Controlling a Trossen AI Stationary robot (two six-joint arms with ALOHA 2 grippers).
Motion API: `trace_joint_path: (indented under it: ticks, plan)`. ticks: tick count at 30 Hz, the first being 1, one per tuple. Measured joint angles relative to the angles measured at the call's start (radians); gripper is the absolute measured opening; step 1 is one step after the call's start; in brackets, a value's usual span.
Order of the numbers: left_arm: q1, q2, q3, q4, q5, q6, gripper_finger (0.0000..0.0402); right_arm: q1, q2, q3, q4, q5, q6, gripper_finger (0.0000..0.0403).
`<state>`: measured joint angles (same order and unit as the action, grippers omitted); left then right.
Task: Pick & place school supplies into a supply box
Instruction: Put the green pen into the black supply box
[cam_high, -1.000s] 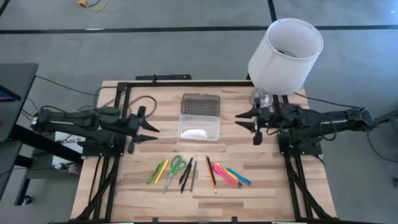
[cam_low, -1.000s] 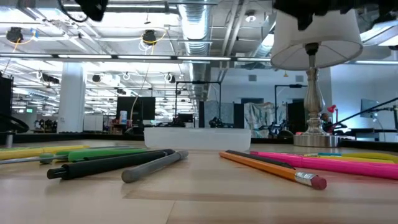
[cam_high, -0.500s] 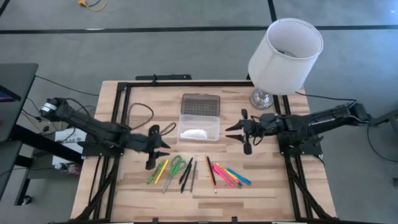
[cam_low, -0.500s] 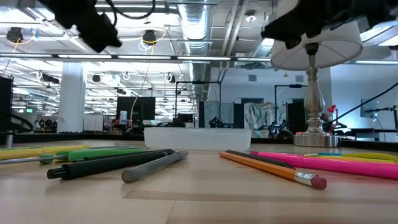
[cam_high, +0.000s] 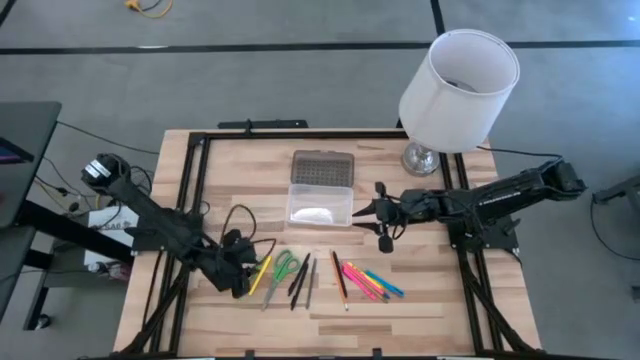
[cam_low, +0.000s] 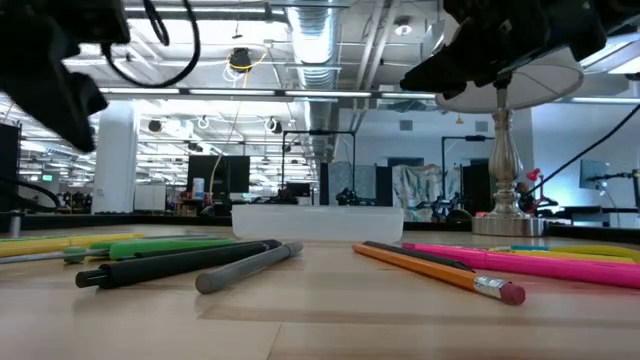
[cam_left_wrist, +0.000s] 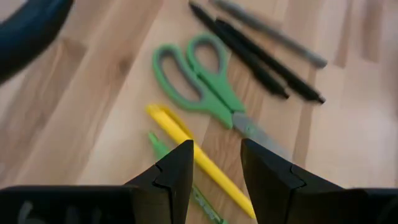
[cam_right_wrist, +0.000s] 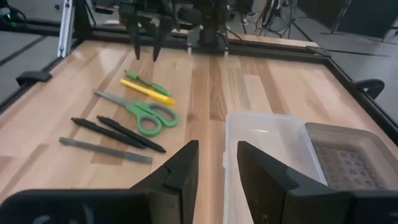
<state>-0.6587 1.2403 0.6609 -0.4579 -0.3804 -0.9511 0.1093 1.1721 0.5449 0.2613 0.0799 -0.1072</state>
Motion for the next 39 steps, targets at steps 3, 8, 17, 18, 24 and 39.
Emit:
trace_joint_path:
  ticks: [3, 8, 17, 18, 24, 39]
  plan:
    - [-0.01, 0.049, 0.0, 0.002, 0.028, -0.042, 0.0128, 0.0, 0.025, 0.0, 0.045, 0.0, -0.007, 0.0107]
    - [-0.01, 0.121, 0.0, 0.002, 0.096, -0.085, 0.0128, 0.0, 0.047, 0.0, 0.061, 0.0, -0.01, 0.0107]
    - [-0.01, 0.192, 0.0, 0.0, 0.13, -0.135, 0.0128, 0.0, 0.046, 0.0, 0.069, 0.0, -0.033, 0.0107]
    - [-0.01, 0.198, 0.0, -0.001, 0.132, -0.137, 0.0128, 0.0, 0.046, 0.0, 0.069, 0.0, -0.033, 0.0107]
    - [-0.01, 0.203, 0.0, -0.012, 0.132, -0.143, 0.0128, 0.0, 0.045, 0.0, 0.07, 0.0, -0.043, 0.0107]
    - [-0.01, 0.202, 0.0, -0.046, 0.106, -0.154, 0.0128, 0.0, 0.045, 0.0, 0.069, 0.0, -0.043, 0.0107]
